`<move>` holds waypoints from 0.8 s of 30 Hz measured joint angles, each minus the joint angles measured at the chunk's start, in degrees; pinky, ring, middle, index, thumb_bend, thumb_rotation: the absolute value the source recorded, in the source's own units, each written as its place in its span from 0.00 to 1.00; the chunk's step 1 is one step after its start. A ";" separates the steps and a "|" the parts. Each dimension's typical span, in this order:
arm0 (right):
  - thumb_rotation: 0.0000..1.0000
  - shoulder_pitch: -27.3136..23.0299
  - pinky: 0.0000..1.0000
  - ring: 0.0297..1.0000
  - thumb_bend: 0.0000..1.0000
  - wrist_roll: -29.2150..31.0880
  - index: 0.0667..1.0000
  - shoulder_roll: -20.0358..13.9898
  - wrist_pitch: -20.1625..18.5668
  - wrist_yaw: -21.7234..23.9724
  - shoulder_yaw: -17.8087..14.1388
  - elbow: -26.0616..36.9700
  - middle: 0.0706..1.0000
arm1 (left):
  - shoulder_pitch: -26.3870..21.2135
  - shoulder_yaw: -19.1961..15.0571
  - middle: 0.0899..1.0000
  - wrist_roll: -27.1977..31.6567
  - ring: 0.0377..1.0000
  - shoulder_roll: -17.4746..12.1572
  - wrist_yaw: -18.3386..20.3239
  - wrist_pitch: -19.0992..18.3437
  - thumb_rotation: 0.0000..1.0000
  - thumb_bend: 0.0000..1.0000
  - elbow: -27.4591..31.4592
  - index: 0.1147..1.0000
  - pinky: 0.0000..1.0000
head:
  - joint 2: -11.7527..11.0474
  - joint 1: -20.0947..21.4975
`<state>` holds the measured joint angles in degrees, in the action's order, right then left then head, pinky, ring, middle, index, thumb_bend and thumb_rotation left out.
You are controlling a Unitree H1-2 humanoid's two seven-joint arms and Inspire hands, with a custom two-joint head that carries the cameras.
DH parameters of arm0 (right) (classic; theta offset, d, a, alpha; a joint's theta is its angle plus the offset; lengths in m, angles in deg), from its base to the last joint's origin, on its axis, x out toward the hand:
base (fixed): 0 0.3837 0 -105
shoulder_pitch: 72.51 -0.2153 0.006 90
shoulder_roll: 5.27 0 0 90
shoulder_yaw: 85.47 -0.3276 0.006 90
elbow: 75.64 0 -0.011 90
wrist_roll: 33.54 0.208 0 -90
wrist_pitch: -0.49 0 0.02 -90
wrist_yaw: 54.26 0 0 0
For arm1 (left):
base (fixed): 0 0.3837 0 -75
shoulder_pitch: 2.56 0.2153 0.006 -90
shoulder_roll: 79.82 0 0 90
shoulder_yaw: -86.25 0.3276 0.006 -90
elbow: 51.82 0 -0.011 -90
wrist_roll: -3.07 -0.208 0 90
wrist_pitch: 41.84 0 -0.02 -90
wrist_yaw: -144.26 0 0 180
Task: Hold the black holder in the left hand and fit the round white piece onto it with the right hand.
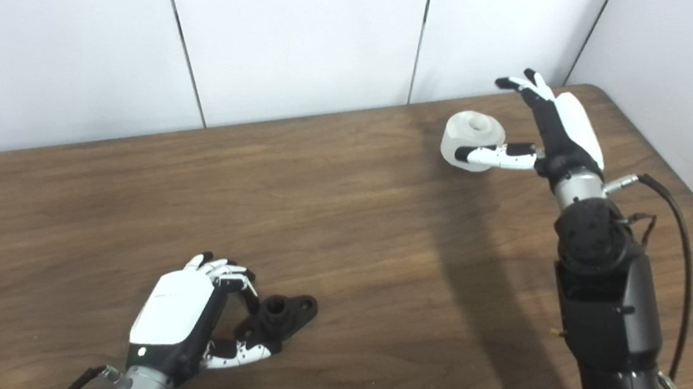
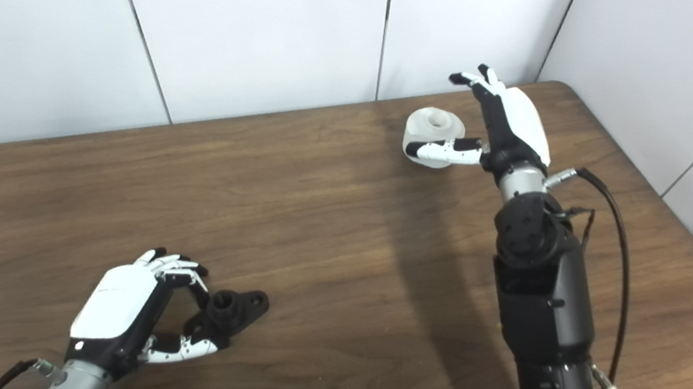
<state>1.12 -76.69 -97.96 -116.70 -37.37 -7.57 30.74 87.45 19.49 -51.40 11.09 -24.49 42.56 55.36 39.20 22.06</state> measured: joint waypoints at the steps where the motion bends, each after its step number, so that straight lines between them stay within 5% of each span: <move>1: 0.27 -0.54 0.95 1.00 0.92 -0.98 0.80 -0.23 0.01 0.87 0.03 -1.02 1.00 | 0.00 0.00 0.73 -0.02 0.84 0.02 0.02 0.00 0.05 0.52 -0.01 0.42 0.94 | 0.00 0.00; 24: 0.31 -9.73 1.00 1.00 0.96 -7.74 0.80 -6.79 0.00 3.72 4.31 -20.60 1.00 | 0.25 -0.25 0.72 -0.09 0.84 0.05 -1.22 0.83 0.05 0.52 -0.75 0.42 0.93 | -0.35 0.26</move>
<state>-8.62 -84.43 -104.75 -116.70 -33.64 -3.26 10.15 87.71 19.24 -51.49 11.14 -25.71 43.39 54.62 38.85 22.32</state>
